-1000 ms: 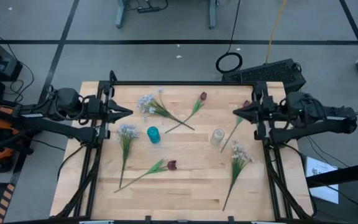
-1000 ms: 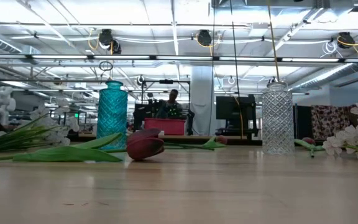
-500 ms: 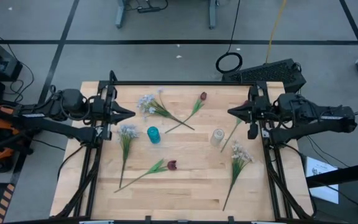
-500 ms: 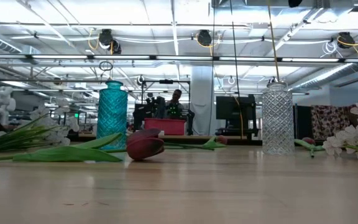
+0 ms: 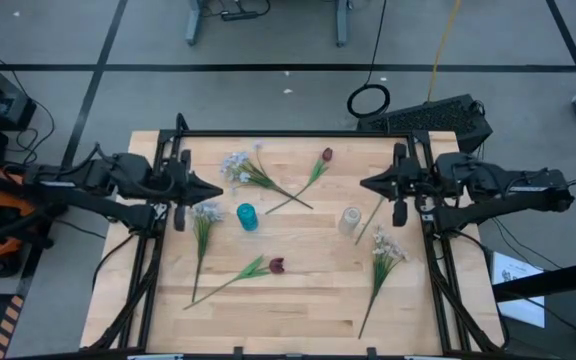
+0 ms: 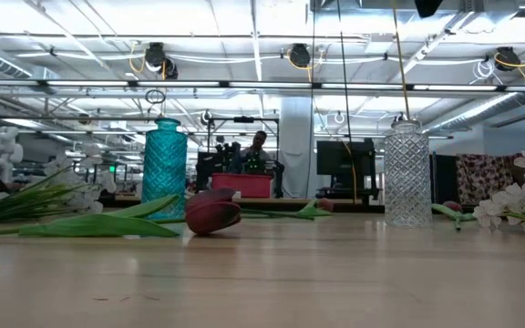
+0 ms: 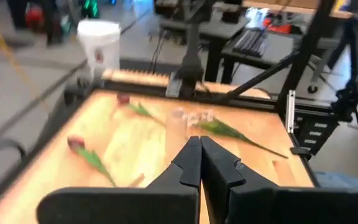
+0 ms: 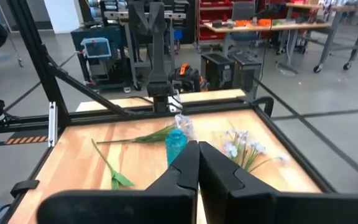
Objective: Sort flowers into vase by color
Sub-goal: Move the left white daisies to the bottom right of the table
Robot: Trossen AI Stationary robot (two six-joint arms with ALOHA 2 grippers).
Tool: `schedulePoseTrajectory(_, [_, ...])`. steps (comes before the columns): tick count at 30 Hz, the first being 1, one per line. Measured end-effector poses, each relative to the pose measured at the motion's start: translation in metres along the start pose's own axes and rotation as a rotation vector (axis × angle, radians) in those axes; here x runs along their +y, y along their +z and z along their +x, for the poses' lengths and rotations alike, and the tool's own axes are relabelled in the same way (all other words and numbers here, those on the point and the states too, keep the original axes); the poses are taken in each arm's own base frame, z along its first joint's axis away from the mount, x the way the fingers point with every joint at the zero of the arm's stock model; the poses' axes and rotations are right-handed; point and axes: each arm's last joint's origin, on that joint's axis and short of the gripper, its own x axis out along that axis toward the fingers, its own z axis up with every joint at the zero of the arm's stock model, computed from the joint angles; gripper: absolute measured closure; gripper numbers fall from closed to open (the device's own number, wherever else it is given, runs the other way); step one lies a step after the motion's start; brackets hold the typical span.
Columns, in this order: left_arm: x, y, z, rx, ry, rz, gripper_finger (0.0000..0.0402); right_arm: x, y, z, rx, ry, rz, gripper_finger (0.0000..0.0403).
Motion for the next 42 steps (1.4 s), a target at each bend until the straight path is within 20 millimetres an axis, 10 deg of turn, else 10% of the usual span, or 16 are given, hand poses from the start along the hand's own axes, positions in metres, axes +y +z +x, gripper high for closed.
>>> schedulePoseTrajectory(13, [-0.028,-0.059,0.01,0.594,0.17,-0.527,0.0399,-0.001,-0.009,0.004,0.097,-0.02,0.011,0.0403])
schedulePoseTrajectory(26, [-0.072,-0.113,0.043,0.901,0.512,-0.522,0.0391,-0.001,-0.015,0.022,0.139,-0.112,0.062,0.0403])
schedulePoseTrajectory(42, [-0.103,-0.183,0.087,1.088,0.908,-0.536,0.0167,0.003,-0.03,0.062,0.229,-0.16,0.033,0.0403])
